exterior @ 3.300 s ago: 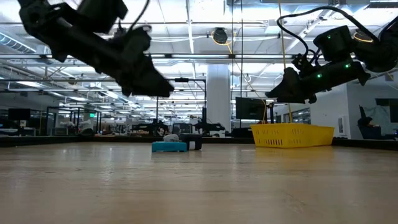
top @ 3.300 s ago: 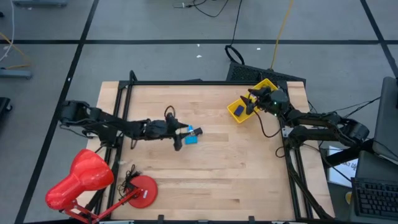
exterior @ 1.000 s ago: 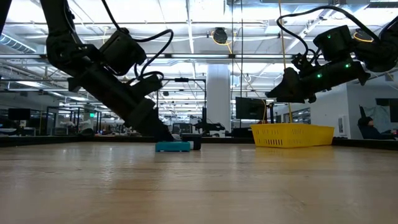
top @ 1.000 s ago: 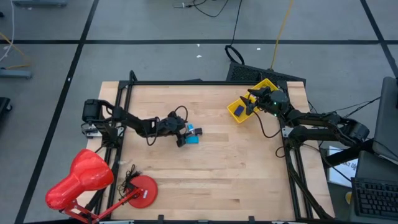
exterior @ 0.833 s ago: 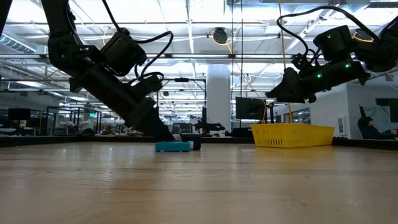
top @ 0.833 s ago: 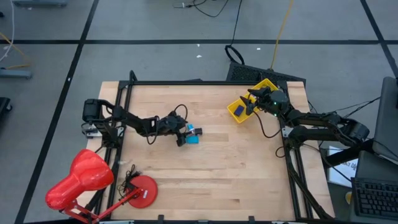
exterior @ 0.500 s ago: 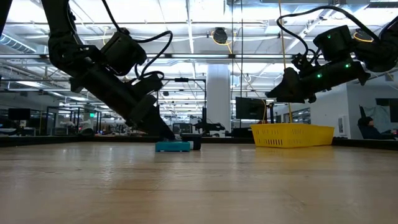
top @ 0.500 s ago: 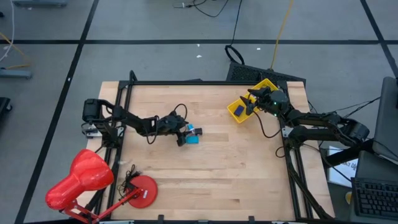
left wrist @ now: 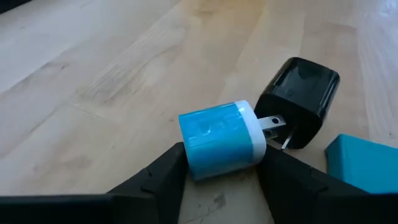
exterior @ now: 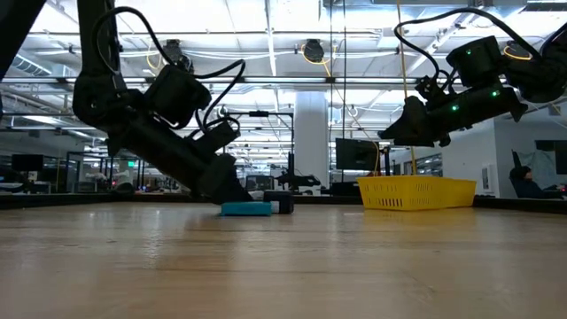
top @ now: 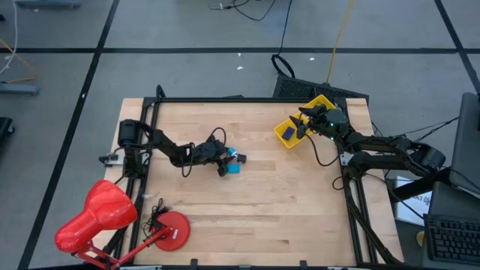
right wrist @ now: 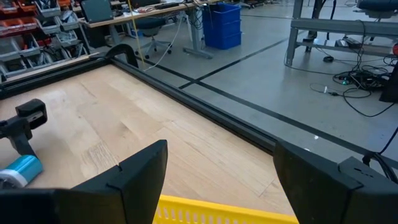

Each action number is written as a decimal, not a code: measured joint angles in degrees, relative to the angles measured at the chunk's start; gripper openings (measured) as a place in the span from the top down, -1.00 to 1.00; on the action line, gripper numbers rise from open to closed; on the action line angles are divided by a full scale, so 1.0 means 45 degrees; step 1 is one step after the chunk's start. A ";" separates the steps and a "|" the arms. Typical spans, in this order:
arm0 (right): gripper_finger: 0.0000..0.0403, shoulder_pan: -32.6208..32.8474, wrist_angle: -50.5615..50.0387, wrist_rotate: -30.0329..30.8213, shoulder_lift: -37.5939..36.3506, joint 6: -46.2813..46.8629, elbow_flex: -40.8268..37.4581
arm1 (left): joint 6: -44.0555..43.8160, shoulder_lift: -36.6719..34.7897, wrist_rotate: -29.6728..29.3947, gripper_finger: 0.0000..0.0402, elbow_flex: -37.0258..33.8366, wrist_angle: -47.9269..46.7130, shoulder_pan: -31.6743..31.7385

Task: Pick & Place Office items
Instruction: Put the blue charger adapter into the top yellow basket

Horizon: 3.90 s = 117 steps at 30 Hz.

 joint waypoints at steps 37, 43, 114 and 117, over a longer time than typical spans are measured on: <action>-0.38 0.1196 -0.0109 -0.2479 0.0001 -0.0288 0.0000 | -0.0112 -0.3447 -0.0934 0.23 -0.0015 0.0678 -0.1077; -0.38 0.4070 0.0529 -0.2689 0.0068 -0.3036 0.0000 | -0.2759 -0.3679 -0.0118 0.23 0.0295 0.0863 -0.1530; 0.39 0.8531 -0.1131 0.5379 0.3193 -0.6491 0.3961 | -0.2777 -0.5882 0.5002 -0.61 0.3351 -0.4900 -0.0812; 0.39 0.7301 -0.3229 0.5411 0.2121 -0.5183 0.3940 | -0.2790 -0.5892 0.4856 -0.61 0.3351 -0.4814 -0.0869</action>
